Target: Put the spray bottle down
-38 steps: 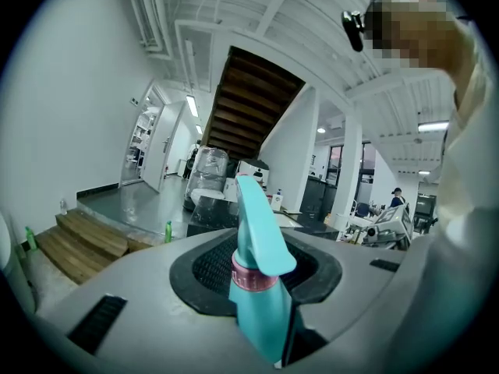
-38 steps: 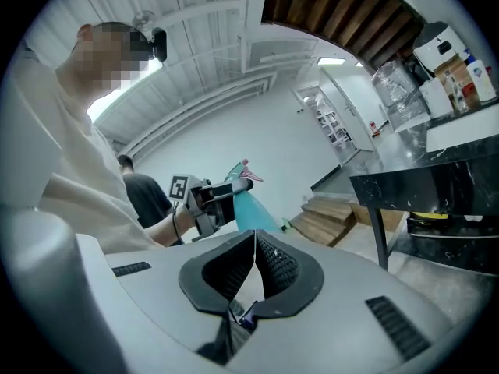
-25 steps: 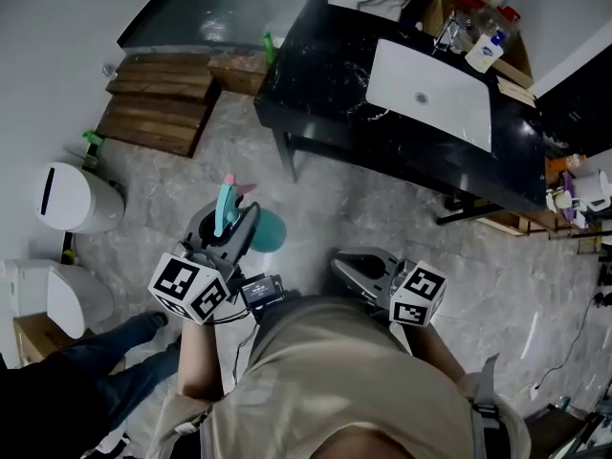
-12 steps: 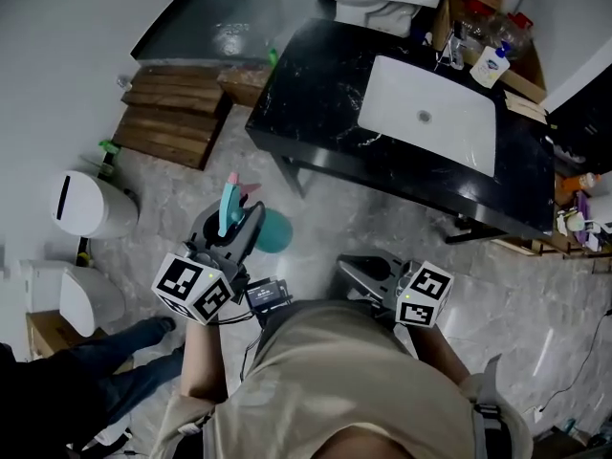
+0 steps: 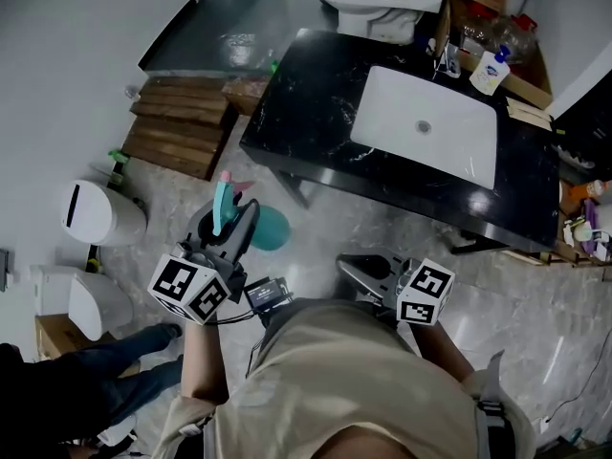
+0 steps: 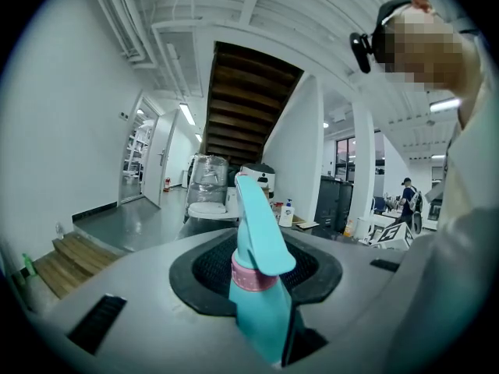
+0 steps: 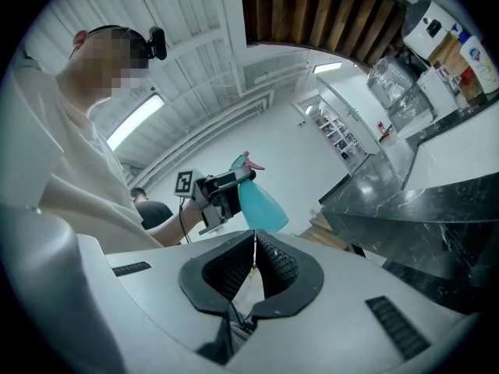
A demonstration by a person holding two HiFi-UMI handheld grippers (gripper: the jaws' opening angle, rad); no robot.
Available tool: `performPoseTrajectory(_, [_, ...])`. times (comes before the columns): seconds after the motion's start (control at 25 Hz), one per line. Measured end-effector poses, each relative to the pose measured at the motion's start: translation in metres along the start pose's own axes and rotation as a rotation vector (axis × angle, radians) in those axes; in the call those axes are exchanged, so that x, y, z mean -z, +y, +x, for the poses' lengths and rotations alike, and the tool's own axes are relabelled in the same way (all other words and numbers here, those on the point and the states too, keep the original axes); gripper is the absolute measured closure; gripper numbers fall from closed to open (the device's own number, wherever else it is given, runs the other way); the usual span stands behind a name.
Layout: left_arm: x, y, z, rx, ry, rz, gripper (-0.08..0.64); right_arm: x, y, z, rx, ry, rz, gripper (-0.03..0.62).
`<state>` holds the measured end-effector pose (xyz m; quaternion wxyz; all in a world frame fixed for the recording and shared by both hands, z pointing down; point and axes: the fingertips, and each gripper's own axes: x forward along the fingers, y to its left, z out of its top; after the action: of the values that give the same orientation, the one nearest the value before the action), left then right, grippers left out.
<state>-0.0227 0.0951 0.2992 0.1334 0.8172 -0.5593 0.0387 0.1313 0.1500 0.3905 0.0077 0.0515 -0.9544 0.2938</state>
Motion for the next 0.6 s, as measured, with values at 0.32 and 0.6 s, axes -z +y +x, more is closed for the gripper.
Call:
performPoseTrajectory(0.32, [-0.021, 0.0, 0.021, -0.005, -0.046, 0.035, 0.428, -0.009, -0.016, -0.016, 0.038, -0.021, -0.009, 0.569])
performPoseTrajectory(0.6, [-0.044, -0.005, 0.041, 0.007, -0.073, 0.092, 0.428, -0.018, -0.024, -0.027, 0.053, -0.045, -0.026, 0.569])
